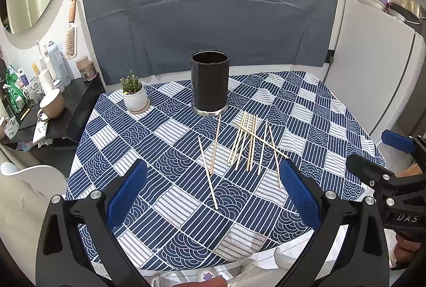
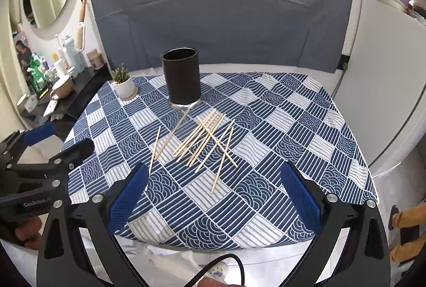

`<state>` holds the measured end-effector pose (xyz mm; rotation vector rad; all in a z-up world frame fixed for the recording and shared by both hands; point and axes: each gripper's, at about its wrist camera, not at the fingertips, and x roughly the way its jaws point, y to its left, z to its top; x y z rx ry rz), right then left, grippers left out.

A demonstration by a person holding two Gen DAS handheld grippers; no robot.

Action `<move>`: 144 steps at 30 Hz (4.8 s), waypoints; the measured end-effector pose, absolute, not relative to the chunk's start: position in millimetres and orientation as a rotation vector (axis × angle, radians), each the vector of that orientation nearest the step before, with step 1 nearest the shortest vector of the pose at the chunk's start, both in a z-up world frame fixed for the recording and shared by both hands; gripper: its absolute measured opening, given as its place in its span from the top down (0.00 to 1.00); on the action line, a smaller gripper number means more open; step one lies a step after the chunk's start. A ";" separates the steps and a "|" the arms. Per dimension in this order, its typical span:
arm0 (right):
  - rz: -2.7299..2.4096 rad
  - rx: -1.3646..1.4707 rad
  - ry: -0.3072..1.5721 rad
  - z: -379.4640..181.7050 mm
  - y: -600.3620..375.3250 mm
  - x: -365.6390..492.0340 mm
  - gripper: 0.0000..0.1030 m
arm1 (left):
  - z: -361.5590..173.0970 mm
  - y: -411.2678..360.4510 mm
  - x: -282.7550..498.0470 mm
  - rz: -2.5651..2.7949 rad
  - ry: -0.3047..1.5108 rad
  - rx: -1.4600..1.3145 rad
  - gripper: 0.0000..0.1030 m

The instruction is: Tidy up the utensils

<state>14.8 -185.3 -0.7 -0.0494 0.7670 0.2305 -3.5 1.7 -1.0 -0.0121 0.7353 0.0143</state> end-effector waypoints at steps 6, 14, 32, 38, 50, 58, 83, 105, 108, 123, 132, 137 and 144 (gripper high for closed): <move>0.234 -0.054 0.768 0.1 -183.4 11.8 0.07 | -3.1 2.5 -5.3 0.026 0.743 -0.018 0.06; 0.231 -0.054 0.763 2.1 -185.0 11.0 0.07 | -3.1 1.0 -8.7 0.021 0.737 -0.015 0.06; 0.226 -0.049 0.763 6.3 -186.7 8.8 0.07 | -1.4 1.9 -10.6 0.026 0.738 -0.006 0.06; 0.228 -0.052 0.767 3.2 -185.4 6.3 0.07 | -2.7 3.0 -11.8 0.029 0.741 -0.012 0.06; 0.235 -0.060 0.769 1.9 -185.1 5.9 0.07 | -5.6 2.9 -11.7 0.035 0.755 -0.018 0.06; 0.256 -0.063 0.775 -0.5 -187.1 9.1 0.07 | -6.2 1.0 -11.8 0.055 0.762 -0.022 0.06; 0.396 -0.108 0.801 -15.7 -220.6 32.4 0.07 | -14.2 -38.3 -14.0 0.193 0.785 -0.066 0.06; 0.436 -0.164 0.959 -50.5 -198.1 96.8 0.07 | -53.3 -3.7 53.6 0.183 0.987 -0.182 0.06; 0.439 -0.161 0.989 -57.2 -190.6 123.7 0.08 | -67.9 14.4 76.8 0.183 1.045 -0.222 0.06; 0.534 -0.351 1.096 -124.1 -136.6 228.6 0.09 | -155.1 66.3 151.9 0.179 1.261 -0.272 0.06; 0.592 -0.448 1.141 -159.3 -115.6 258.3 0.28 | -183.4 85.5 177.7 0.169 1.321 -0.307 0.06; 0.641 -0.506 1.182 -176.5 -110.2 270.3 0.33 | -192.6 86.9 188.8 0.199 1.342 -0.297 0.06; 0.705 -0.534 1.213 -188.1 -114.3 282.1 0.51 | -203.5 81.8 211.2 0.268 1.360 -0.283 0.06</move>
